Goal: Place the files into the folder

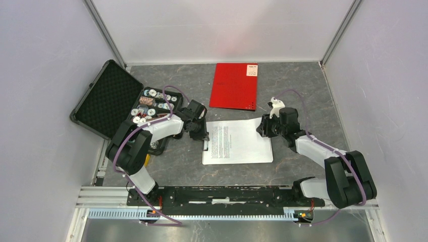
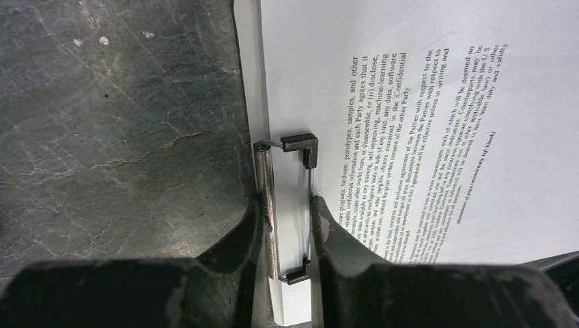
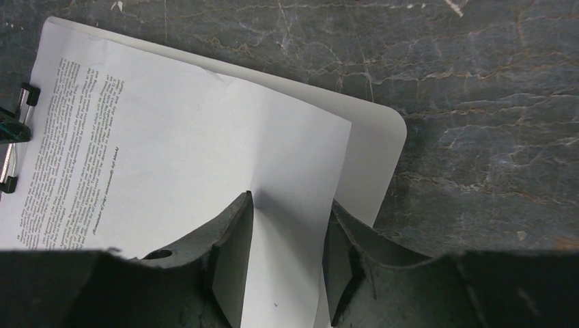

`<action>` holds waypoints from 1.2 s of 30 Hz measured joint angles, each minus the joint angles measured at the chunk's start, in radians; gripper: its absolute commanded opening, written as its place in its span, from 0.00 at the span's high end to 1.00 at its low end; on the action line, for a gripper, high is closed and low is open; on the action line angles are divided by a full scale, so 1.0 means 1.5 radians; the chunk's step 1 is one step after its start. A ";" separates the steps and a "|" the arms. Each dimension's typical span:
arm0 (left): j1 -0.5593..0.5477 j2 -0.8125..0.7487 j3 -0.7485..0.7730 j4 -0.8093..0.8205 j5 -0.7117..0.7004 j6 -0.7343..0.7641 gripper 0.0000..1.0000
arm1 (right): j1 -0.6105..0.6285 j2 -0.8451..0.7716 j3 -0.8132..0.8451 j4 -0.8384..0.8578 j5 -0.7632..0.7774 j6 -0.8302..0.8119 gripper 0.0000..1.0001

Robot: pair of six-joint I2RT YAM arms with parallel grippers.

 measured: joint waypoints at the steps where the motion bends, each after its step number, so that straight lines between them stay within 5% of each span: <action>1: 0.000 0.001 0.000 0.000 0.000 0.000 0.98 | 0.000 -0.005 0.002 -0.003 0.004 0.000 0.52; 9: 0.000 0.001 -0.001 0.005 0.004 0.000 0.98 | 0.000 -0.025 0.026 -0.041 0.046 -0.011 0.52; 15: 0.000 0.002 -0.001 0.010 0.007 0.000 0.98 | 0.000 -0.017 0.060 -0.061 0.064 -0.024 0.70; 32: 0.003 0.004 -0.006 0.029 0.023 -0.001 0.98 | 0.000 -0.006 0.070 -0.060 0.072 -0.016 0.65; 36: 0.004 0.004 -0.009 0.039 0.029 -0.001 0.98 | 0.000 -0.006 0.070 -0.060 0.077 -0.009 0.53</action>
